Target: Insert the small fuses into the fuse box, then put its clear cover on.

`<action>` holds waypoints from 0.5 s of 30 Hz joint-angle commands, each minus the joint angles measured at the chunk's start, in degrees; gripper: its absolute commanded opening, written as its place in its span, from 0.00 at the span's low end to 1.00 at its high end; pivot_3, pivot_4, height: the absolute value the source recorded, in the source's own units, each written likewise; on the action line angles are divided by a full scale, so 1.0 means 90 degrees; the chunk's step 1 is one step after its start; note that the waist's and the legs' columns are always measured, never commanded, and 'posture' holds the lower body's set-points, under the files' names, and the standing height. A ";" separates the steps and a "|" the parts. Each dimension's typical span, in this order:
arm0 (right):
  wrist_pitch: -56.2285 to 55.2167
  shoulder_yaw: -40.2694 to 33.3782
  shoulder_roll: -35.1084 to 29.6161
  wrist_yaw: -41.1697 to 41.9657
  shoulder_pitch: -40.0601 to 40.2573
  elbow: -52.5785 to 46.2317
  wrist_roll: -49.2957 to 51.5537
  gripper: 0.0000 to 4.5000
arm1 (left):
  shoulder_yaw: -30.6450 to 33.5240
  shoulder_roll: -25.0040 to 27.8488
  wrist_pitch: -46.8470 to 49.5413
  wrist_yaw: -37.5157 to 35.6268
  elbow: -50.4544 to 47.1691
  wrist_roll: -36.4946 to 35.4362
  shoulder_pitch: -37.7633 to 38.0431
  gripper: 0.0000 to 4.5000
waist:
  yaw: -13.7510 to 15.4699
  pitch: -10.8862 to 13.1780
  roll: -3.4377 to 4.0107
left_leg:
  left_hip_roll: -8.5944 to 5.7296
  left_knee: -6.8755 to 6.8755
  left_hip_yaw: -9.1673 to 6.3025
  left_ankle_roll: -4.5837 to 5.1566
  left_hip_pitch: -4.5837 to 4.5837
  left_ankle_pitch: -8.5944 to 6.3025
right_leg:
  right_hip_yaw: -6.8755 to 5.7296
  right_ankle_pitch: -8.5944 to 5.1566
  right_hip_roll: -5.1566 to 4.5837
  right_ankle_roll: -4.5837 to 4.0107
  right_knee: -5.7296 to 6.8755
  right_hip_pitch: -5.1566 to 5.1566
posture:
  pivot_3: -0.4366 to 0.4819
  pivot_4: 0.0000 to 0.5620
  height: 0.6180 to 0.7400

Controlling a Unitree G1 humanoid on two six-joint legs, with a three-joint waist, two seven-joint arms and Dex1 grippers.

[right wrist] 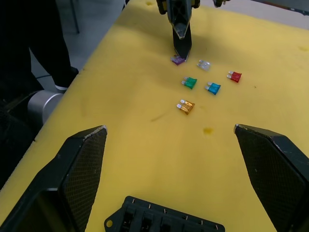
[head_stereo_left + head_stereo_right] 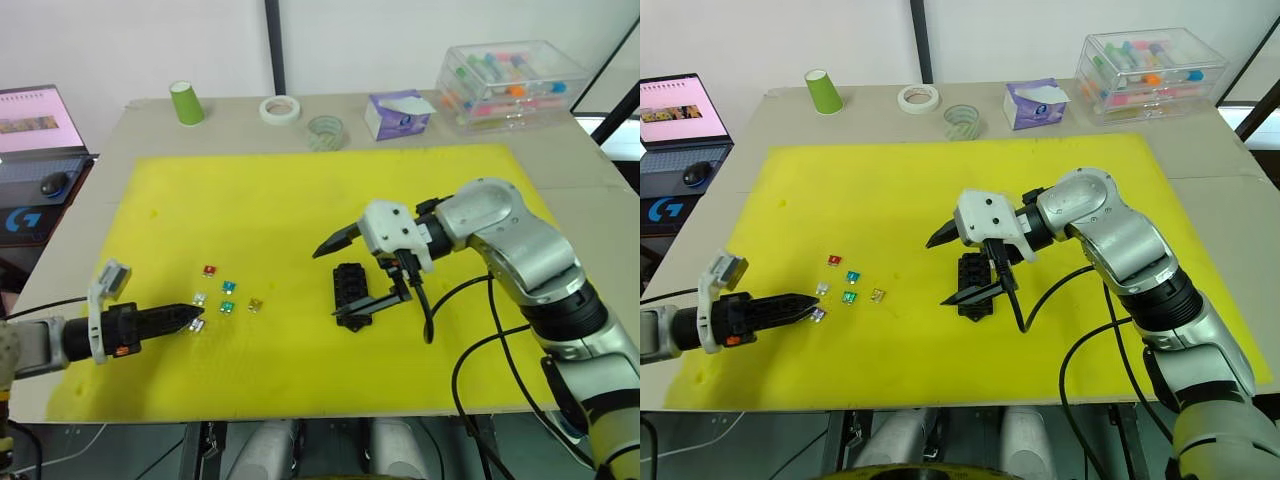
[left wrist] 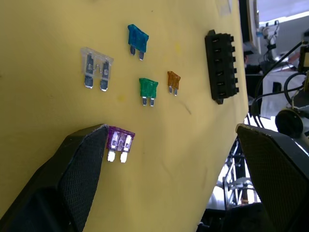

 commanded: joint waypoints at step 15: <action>-0.0100 -0.0147 -0.0042 -0.0131 -0.0008 -0.0209 -0.0060 1.00 | -0.0521 0.0228 -0.0228 -0.0257 -0.0037 0.0007 0.0195 0.87 | 0.0000 -0.0001 0.0000 | 0.0000 0.0000 0.0001 0.0000 0.0000 0.0000 | 0.0002 0.0000 0.0000 0.0000 0.0000 0.0000 | 0.48 0.27 1.00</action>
